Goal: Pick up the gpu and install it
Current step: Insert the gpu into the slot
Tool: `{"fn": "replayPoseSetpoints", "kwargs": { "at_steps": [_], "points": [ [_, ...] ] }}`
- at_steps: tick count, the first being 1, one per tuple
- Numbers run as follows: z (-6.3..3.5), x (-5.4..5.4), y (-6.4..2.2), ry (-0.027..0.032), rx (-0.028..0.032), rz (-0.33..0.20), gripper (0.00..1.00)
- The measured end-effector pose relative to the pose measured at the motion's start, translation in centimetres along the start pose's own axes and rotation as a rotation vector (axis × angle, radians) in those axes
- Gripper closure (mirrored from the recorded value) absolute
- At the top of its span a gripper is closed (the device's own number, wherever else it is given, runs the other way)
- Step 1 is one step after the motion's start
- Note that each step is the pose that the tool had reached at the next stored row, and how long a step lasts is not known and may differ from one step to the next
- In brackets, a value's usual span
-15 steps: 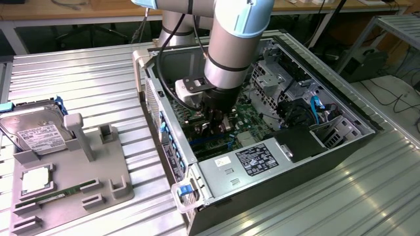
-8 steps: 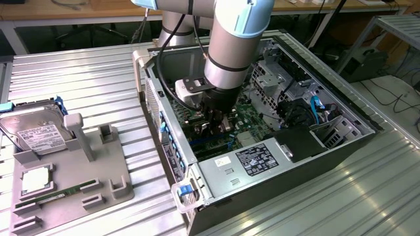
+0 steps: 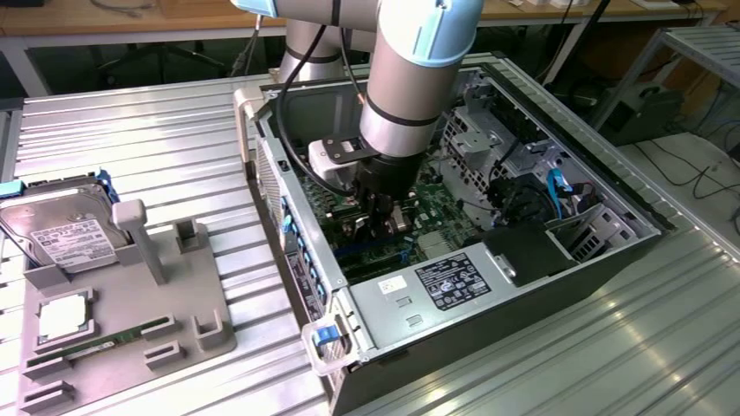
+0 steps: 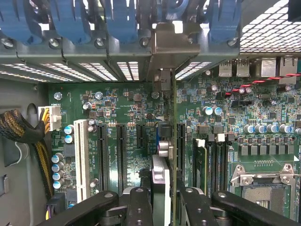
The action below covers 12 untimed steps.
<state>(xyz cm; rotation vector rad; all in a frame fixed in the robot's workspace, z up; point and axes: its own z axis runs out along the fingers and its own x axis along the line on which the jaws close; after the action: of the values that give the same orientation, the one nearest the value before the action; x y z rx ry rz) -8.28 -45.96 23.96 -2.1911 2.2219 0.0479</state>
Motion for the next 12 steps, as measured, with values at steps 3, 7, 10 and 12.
{"fn": "replayPoseSetpoints", "kwargs": {
  "at_steps": [3, 7, 10, 12],
  "points": [
    [0.00, 0.00, 0.00, 0.0000, 0.0000, 0.000, 0.72],
    [0.00, 0.00, 0.00, 0.0000, 0.0000, 0.000, 0.72],
    [0.00, 0.00, 0.00, 0.0000, 0.0000, 0.000, 0.72],
    [0.01, 0.00, 0.00, 0.0002, -0.0001, 0.000, 0.72]
  ]
}}
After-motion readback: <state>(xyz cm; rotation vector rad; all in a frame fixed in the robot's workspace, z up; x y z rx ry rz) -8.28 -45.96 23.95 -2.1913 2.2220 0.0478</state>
